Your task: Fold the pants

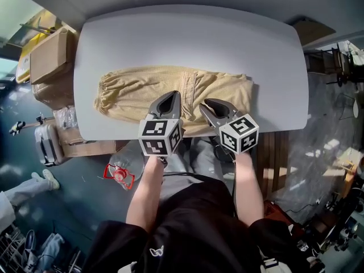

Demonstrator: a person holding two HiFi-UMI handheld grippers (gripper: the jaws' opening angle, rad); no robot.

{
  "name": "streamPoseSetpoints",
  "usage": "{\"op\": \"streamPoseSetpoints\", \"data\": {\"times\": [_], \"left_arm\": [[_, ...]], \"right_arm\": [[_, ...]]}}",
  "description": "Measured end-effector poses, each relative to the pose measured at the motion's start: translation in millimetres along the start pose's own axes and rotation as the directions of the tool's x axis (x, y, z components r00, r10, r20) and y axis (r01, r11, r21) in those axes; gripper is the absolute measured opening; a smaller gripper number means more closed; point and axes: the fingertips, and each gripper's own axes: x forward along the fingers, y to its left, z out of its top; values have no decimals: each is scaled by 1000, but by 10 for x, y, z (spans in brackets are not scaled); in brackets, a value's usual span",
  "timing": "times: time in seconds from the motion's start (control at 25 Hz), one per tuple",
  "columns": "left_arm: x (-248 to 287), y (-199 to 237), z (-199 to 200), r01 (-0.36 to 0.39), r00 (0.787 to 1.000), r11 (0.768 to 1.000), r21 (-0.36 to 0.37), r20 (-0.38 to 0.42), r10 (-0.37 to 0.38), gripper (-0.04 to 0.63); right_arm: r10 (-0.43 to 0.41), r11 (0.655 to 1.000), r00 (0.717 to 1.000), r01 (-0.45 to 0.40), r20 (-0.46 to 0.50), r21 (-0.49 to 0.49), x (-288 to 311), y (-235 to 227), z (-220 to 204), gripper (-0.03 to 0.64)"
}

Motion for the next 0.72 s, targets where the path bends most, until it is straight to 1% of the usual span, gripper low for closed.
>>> {"op": "streamPoseSetpoints", "data": {"times": [0.08, 0.16, 0.2, 0.24, 0.32, 0.4, 0.44, 0.52, 0.6, 0.72], "left_arm": [[78, -146, 47, 27, 1000, 999, 22, -3, -27, 3], [165, -332, 95, 58, 998, 997, 47, -5, -58, 3], [215, -449, 109, 77, 997, 995, 58, -6, -77, 3], [267, -570, 119, 99, 995, 993, 69, -7, -99, 3], [376, -804, 151, 142, 990, 985, 99, -13, -141, 3], [481, -1040, 190, 180, 984, 976, 124, -20, -179, 3], [524, -1162, 204, 197, 980, 971, 132, -23, -196, 3], [585, -1381, 206, 227, 974, 963, 148, -34, -224, 3], [627, -1545, 184, 243, 970, 954, 175, -48, -239, 3], [684, -1747, 152, 257, 966, 936, 241, -68, -248, 3]], "right_arm": [[-38, 999, 996, 38, 80, 5, -218, -121, 211, 86], [-89, 996, 982, 84, 165, 38, -497, -282, 403, 55], [-128, 991, 970, 119, 208, 56, -667, -389, 479, 27], [-174, 984, 952, 160, 251, 75, -846, -504, 542, 4], [-264, 964, 903, 231, 338, 134, -1191, -734, 624, 3], [-336, 938, 856, 270, 393, 215, -1491, -949, 632, 3], [-368, 925, 840, 287, 399, 248, -1614, -1047, 604, 3], [-417, 903, 825, 326, 381, 281, -1786, -1196, 512, 3], [-439, 891, 820, 347, 366, 292, -1891, -1273, 434, 3], [-454, 882, 816, 355, 358, 310, -1972, -1348, 339, 3]]}}
